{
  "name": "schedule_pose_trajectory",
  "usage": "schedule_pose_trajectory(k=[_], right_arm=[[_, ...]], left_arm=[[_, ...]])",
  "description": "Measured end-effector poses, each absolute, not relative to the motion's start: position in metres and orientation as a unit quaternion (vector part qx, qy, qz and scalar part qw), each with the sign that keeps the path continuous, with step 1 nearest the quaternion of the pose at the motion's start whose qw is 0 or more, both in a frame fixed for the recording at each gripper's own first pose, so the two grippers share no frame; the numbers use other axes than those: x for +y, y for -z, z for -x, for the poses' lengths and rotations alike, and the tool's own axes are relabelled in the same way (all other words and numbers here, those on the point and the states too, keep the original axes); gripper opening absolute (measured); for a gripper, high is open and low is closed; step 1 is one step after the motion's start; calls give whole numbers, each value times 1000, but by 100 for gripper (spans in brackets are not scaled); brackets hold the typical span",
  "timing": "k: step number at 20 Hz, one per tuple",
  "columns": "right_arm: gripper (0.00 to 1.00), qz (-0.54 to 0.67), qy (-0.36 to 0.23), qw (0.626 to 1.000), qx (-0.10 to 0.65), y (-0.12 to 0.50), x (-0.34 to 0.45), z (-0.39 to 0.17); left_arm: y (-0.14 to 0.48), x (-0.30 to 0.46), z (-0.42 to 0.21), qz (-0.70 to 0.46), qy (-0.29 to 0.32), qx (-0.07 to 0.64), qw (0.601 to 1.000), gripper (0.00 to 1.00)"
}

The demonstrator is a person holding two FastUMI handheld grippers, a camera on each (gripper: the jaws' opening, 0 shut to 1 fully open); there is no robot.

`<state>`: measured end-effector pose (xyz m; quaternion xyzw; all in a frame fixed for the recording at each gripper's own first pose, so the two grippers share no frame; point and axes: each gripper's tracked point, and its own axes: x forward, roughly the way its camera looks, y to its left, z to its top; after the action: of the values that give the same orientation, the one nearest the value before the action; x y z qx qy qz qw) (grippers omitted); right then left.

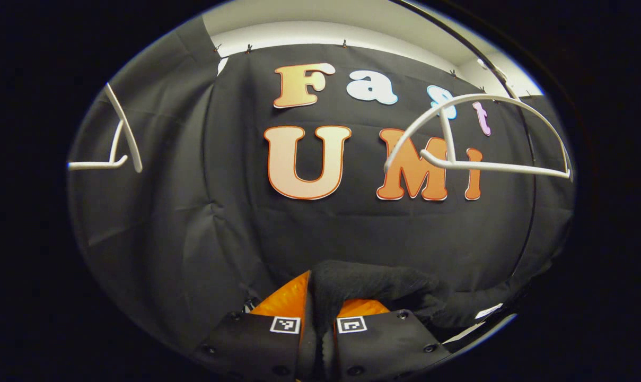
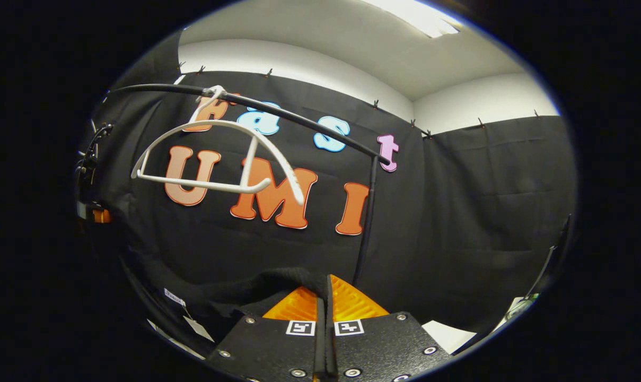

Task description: Grasp the clothes on the hanger with both hands and then place them into the laundry hamper below.

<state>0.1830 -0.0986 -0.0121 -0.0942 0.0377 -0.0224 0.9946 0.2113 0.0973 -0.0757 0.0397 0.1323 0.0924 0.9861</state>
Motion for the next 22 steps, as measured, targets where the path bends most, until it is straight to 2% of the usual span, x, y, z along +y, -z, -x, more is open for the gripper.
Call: schedule_pose_trajectory(k=[1, 10, 19, 22], right_arm=[[0, 91, 13, 995, 42, 16, -91, -177], [0, 62, -72, 993, 67, 47, 6, -154], [0, 28, -152, 975, 159, 156, 81, -118], [0, 26, -172, 963, 205, 203, 102, -97]], left_arm=[[77, 96, -203, -40, -91, 135, 986, 11], [108, 78, -145, -51, -72, 162, 983, 11], [202, 24, -98, -28, -12, 214, 976, 14], [242, 15, -81, -40, -5, 260, 965, 14]])
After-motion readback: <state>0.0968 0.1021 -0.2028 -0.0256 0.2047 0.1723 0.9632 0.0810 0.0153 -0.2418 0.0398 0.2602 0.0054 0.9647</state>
